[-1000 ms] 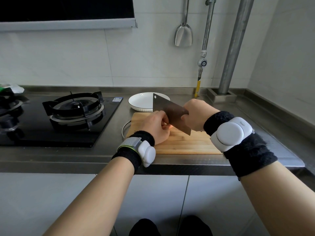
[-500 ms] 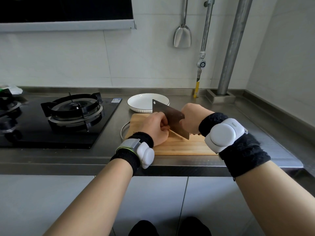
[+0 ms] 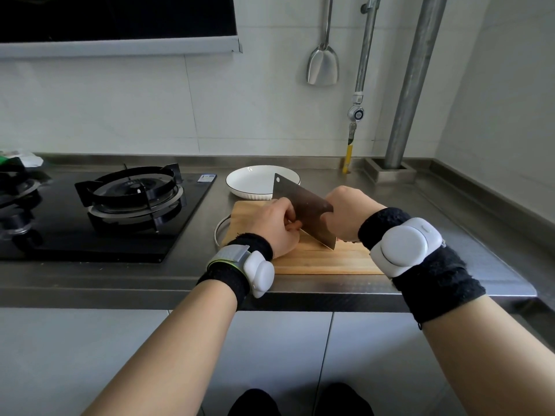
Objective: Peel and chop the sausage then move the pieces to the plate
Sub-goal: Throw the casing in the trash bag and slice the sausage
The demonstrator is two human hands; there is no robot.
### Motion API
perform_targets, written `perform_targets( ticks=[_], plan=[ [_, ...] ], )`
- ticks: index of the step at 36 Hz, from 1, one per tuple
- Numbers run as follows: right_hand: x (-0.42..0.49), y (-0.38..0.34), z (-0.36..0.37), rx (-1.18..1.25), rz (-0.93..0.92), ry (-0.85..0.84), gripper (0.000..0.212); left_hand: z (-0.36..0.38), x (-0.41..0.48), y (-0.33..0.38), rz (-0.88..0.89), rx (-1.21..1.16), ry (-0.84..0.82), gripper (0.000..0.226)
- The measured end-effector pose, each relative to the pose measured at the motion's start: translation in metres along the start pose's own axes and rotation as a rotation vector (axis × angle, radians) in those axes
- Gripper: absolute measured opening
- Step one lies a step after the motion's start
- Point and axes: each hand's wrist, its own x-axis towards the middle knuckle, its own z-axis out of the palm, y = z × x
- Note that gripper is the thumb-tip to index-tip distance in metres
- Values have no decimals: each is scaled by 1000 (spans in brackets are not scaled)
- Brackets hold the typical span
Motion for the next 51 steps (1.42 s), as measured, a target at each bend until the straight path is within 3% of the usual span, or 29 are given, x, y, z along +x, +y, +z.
perform_targets(
  ticks=[30, 51],
  plan=[
    [-7, 4, -8, -8, -43, 107, 19, 1, 0, -1, 15, -11, 30, 12],
    [-7, -1, -7, -34, -51, 75, 25, -1, 0, 0, 41, -5, 14, 14]
  ],
)
